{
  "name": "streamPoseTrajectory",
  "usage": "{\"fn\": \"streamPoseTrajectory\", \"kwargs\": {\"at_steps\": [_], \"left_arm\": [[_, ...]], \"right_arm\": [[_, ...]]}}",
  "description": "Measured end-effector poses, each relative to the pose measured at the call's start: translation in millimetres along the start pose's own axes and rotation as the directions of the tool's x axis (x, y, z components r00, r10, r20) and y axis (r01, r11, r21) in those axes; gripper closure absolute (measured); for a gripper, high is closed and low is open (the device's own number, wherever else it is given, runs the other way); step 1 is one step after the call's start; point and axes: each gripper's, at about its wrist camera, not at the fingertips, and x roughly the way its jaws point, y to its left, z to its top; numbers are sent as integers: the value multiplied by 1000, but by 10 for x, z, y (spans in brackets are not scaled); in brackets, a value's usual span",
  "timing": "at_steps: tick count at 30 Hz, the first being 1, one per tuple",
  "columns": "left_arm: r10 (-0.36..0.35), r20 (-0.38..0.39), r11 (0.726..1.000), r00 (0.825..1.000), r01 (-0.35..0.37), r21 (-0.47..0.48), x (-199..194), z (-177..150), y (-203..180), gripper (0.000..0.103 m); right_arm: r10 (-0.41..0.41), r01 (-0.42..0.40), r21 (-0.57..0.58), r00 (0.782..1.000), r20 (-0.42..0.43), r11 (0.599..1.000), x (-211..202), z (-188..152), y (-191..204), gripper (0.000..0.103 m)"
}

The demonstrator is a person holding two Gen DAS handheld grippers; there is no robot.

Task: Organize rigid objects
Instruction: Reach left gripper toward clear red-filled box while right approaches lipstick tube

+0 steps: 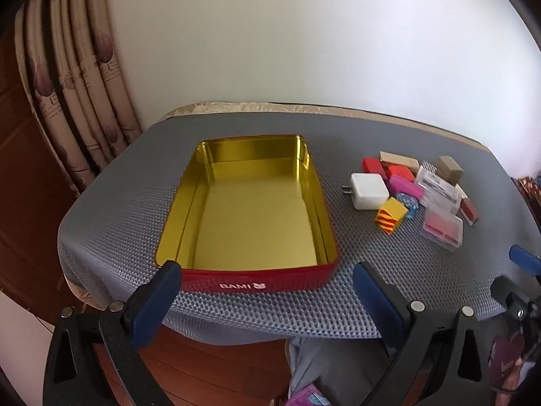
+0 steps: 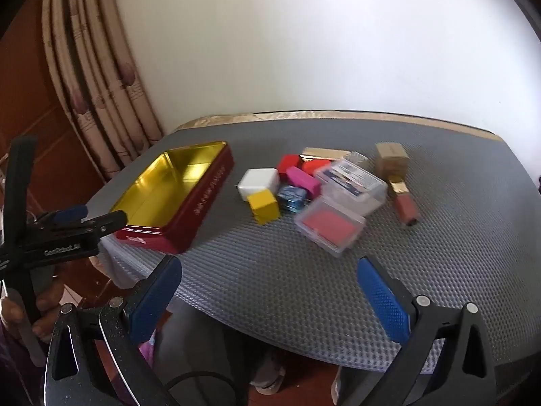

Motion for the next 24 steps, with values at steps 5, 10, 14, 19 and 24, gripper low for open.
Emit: {"fn": "streamPoseTrajectory", "kwargs": {"at_steps": [5, 10, 14, 19, 24], "left_arm": [[-1, -23, 998, 1000, 3, 55, 35, -25, -149, 0], [-45, -70, 996, 997, 50, 71, 80, -60, -256, 0], [-50, -88, 994, 995, 59, 93, 106, -58, -371, 0], [-83, -127, 991, 988, 95, 91, 200, -32, -517, 0], [-96, -134, 985, 986, 113, 129, 276, 41, -707, 0]], "right_arm": [[-20, 20, 37, 1000, -8, 999, -9, -44, -150, 0], [-31, 32, 46, 999, -15, 998, 0, -57, -208, 0], [-32, 33, 56, 999, -12, 998, -19, -50, -266, 0], [-34, 35, 85, 999, -18, 996, 1, -44, -407, 0], [-39, 43, 119, 999, -32, 992, 41, -49, -564, 0]]}}
